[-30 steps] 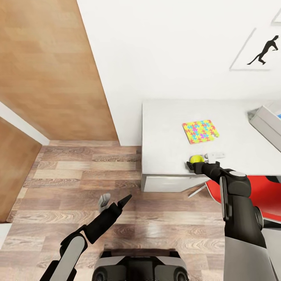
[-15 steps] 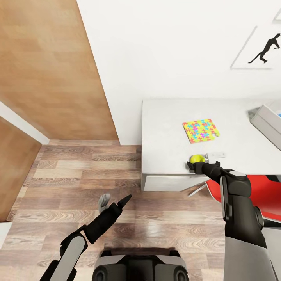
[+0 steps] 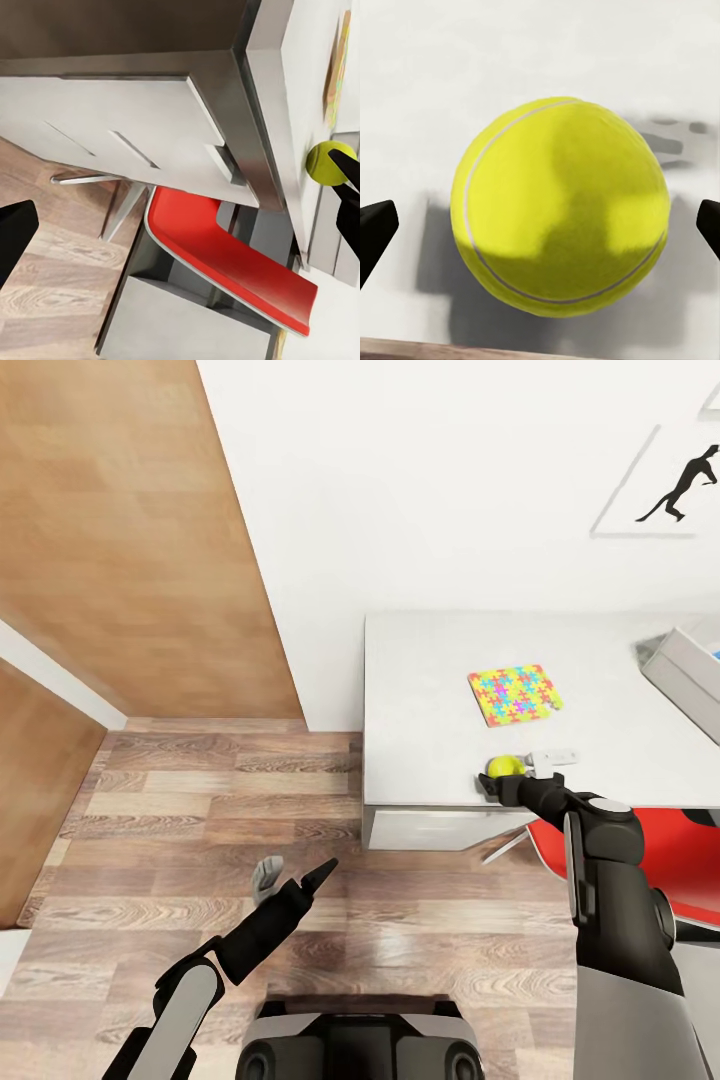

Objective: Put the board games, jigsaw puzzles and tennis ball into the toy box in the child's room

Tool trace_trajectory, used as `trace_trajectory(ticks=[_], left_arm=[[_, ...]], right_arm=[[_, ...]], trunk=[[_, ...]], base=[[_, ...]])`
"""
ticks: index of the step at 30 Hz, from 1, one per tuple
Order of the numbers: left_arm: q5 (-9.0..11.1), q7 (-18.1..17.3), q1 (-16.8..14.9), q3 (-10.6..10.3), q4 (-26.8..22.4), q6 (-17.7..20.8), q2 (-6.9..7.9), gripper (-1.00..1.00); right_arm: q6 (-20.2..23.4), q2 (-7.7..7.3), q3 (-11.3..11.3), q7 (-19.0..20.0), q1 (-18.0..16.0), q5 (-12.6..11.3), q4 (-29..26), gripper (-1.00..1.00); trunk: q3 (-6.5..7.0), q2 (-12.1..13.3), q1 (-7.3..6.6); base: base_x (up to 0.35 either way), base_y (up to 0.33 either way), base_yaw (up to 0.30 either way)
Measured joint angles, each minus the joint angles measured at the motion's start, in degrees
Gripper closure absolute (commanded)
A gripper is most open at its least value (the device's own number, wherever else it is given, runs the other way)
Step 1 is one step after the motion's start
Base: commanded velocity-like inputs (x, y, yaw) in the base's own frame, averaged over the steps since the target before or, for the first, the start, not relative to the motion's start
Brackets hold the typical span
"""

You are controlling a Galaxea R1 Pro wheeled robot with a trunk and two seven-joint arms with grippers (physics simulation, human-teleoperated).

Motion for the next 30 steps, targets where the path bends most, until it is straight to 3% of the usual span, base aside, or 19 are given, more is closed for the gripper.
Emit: trace_trajectory(ticks=[30], left_arm=[[-1.27,0.01,0.00,-0.04,0.00,-0.05,-0.19,-1.00]], right_arm=[[-0.39,0.02,0.01,-0.08,-0.20,-0.01,0.00,-1.00]], trunk=[[-0.01,0.00,0.00]], base=[[0.000,0.000,0.000]])
